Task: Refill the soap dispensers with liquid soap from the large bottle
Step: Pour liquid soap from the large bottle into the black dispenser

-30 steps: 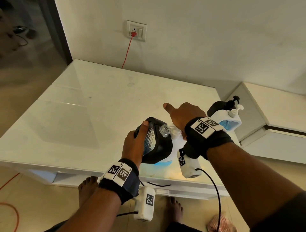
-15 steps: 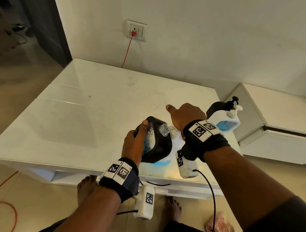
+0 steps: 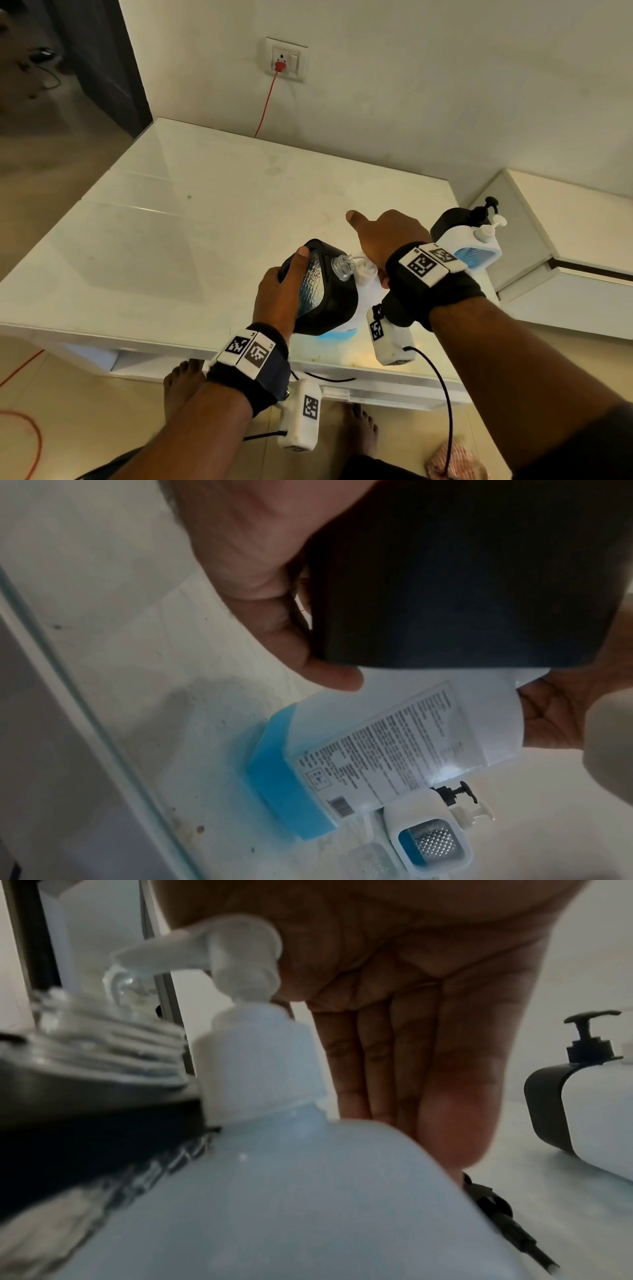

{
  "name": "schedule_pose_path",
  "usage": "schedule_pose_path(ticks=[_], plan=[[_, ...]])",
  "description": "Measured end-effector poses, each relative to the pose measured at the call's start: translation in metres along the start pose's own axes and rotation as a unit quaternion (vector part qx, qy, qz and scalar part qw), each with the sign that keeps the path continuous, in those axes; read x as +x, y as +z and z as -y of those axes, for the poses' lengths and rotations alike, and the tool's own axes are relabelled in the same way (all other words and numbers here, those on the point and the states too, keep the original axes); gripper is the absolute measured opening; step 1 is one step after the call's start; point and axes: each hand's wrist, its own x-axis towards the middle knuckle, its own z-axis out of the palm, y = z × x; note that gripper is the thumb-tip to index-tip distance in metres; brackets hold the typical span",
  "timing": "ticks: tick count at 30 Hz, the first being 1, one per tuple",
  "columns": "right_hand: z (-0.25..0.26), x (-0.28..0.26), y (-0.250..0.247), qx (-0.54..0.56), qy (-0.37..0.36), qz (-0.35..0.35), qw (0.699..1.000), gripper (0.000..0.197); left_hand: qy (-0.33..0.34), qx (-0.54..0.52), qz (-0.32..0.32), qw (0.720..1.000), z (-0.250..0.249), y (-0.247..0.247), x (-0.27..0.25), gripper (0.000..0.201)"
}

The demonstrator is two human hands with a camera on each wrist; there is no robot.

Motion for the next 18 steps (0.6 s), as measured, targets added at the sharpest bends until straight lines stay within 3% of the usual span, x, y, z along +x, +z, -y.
schedule_pose_path(ticks=[5, 8, 12, 15, 18], plan=[[-0.003, 0.000, 0.005, -0.028, -0.003, -0.035, 0.999, 0.058, -0.001, -0.001, 0.001, 1.000, 0.001, 0.001, 0.001, 0.106], [0.000, -0.001, 0.003, -0.019, -0.001, -0.012, 1.000, 0.062, -0.002, 0.000, 0.000, 1.000, 0.001, 0.001, 0.001, 0.106], [0.002, -0.003, -0.006, 0.029, 0.000, 0.036, 0.999, 0.075, 0.000, 0.009, -0.003, 1.000, 0.001, 0.001, 0.003, 0.082], [0.003, -0.004, -0.008, 0.034, -0.003, 0.041, 0.999, 0.079, -0.001, 0.004, -0.003, 1.000, 0.000, 0.002, 0.002, 0.098], [0.001, -0.004, -0.005, 0.027, -0.003, 0.023, 0.999, 0.076, 0.004, 0.001, -0.002, 1.000, 0.000, 0.001, 0.000, 0.101]])
